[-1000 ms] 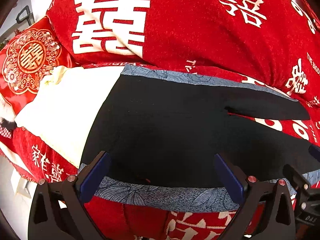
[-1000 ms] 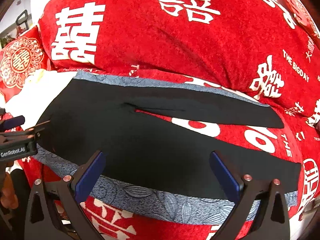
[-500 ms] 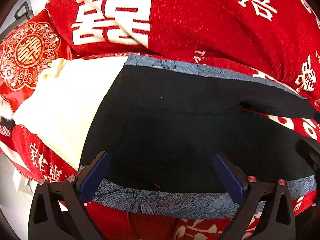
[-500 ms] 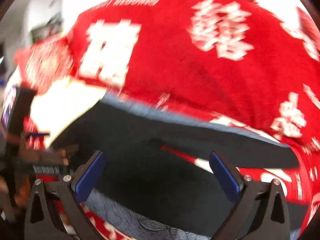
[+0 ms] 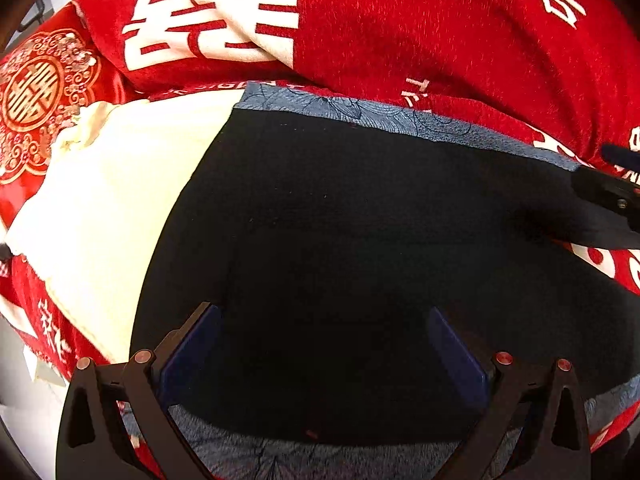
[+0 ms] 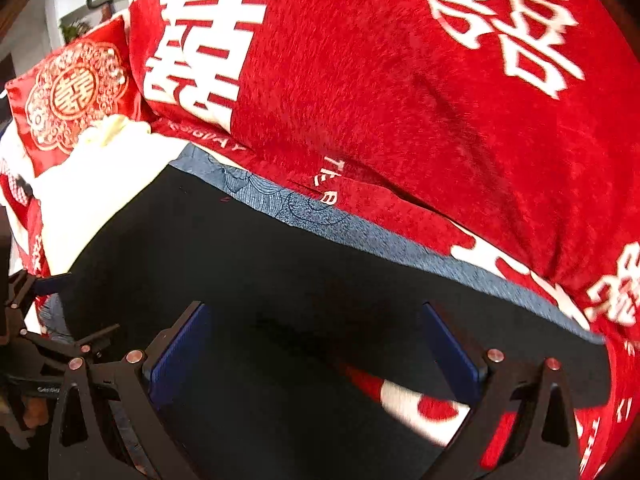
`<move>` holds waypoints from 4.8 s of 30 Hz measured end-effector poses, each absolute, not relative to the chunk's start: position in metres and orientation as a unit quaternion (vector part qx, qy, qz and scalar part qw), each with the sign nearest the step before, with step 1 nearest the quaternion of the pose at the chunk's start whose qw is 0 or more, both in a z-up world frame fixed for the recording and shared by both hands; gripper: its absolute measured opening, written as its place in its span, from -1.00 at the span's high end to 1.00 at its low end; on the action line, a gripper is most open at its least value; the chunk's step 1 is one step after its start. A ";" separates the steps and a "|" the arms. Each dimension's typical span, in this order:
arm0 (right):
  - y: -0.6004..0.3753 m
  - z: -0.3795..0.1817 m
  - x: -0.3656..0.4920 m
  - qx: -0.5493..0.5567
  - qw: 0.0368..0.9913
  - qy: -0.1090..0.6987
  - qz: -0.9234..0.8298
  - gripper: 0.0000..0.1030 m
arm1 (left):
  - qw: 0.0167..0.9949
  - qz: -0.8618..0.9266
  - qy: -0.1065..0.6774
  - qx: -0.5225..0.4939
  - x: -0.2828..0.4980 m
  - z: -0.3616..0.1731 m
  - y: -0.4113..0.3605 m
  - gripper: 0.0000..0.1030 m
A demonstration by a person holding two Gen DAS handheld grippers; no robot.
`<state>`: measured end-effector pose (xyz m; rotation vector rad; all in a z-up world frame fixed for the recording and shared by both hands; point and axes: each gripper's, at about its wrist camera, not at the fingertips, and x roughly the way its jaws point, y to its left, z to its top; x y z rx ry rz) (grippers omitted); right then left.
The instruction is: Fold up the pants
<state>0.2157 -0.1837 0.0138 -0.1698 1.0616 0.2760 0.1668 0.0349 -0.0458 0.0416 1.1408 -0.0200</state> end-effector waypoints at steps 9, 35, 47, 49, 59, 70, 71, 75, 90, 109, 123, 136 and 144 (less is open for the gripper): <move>-0.166 -0.019 0.292 -0.117 0.795 0.511 0.305 -1.00 | 0.834 -0.016 0.552 0.024 0.181 -0.058 0.030 -1.00; -0.139 -0.098 0.368 -0.143 0.699 0.579 0.395 0.87 | 0.832 -0.045 0.549 -0.067 0.210 -0.045 0.047 -1.00; -0.119 -0.016 0.235 -0.242 0.816 0.431 0.301 0.87 | 0.818 -0.028 0.525 -0.234 0.268 -0.008 0.067 -1.00; -0.115 -0.018 0.224 -0.252 0.819 0.424 0.293 0.87 | 0.815 -0.017 0.524 -0.247 0.279 -0.005 0.063 -1.00; -0.115 -0.016 0.187 -0.263 0.827 0.418 0.270 0.87 | 0.781 0.055 0.539 -0.311 0.303 -0.033 0.082 0.38; -0.123 0.009 0.155 -0.242 0.845 0.409 0.244 0.91 | 0.828 0.018 0.475 -0.297 0.215 0.006 0.088 0.58; -0.123 0.013 0.149 -0.239 0.848 0.406 0.243 0.93 | 0.832 0.012 0.467 -0.300 0.204 0.009 0.093 0.58; -0.110 0.033 0.115 -0.245 0.852 0.390 0.247 1.00 | 0.841 -0.006 0.446 -0.307 0.169 0.008 0.111 0.58; -0.162 0.008 0.258 -0.154 0.819 0.477 0.278 -0.96 | 0.798 -0.030 0.526 -0.293 0.168 -0.040 0.126 0.42; -0.112 -0.036 0.272 -0.235 0.745 0.487 0.390 0.76 | 0.800 -0.018 0.496 -0.336 0.258 -0.015 0.102 -0.74; -0.057 -0.004 0.092 -0.417 0.798 0.350 0.259 0.77 | 0.758 0.040 0.528 -0.381 0.225 -0.040 0.123 0.10; -0.051 -0.004 0.068 -0.382 0.813 0.375 0.230 0.77 | 0.777 -0.014 0.534 -0.332 0.148 -0.048 0.136 0.56; -0.020 -0.060 0.038 -0.435 0.784 0.394 0.204 0.76 | 0.725 -0.099 0.543 -0.412 0.107 -0.092 0.185 0.56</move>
